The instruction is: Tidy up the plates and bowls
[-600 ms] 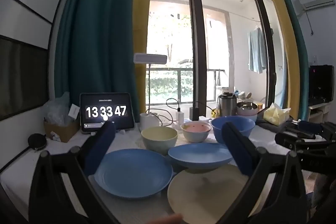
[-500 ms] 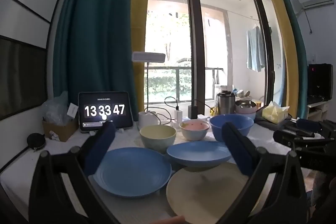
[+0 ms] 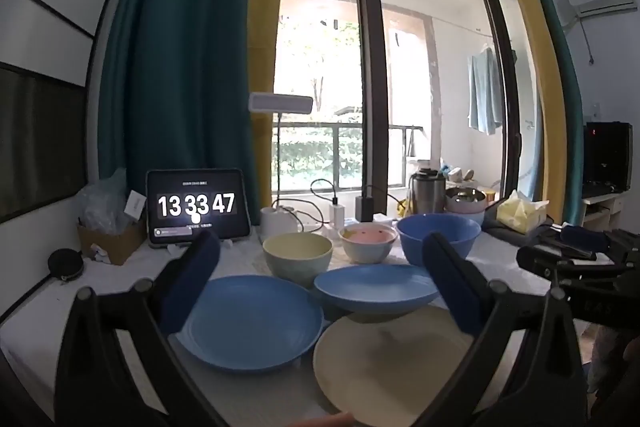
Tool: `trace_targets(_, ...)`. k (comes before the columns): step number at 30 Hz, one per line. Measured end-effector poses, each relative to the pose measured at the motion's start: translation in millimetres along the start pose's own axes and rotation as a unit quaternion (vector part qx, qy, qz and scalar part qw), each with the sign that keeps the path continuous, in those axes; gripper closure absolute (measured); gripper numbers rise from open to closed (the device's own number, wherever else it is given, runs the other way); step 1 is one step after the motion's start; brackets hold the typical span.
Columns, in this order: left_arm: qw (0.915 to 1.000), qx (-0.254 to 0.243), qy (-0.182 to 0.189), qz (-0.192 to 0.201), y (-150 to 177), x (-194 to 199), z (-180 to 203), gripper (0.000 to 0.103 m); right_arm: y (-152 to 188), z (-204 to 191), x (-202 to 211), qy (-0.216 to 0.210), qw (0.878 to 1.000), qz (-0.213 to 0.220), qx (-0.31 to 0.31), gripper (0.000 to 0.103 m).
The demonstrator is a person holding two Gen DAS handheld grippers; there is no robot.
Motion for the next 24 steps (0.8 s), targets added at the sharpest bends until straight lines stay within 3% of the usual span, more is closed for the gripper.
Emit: trace_targets(24,1.0000,-0.001,0.002,-0.002,2.1,2.2,1.9,0.001,2.3,-4.0,-1.7,-0.003,1.000,0.001,0.001,0.017)
Point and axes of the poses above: each gripper's, at about its wrist camera, not at the fingertips, and x roughly against the way its jaws point, z to its right, y to its underside, the point moved 6 cm from there along -x, roughly the way its jaws point, and after that the axes turned 2 degrees about -y, right-handed, at the moved point
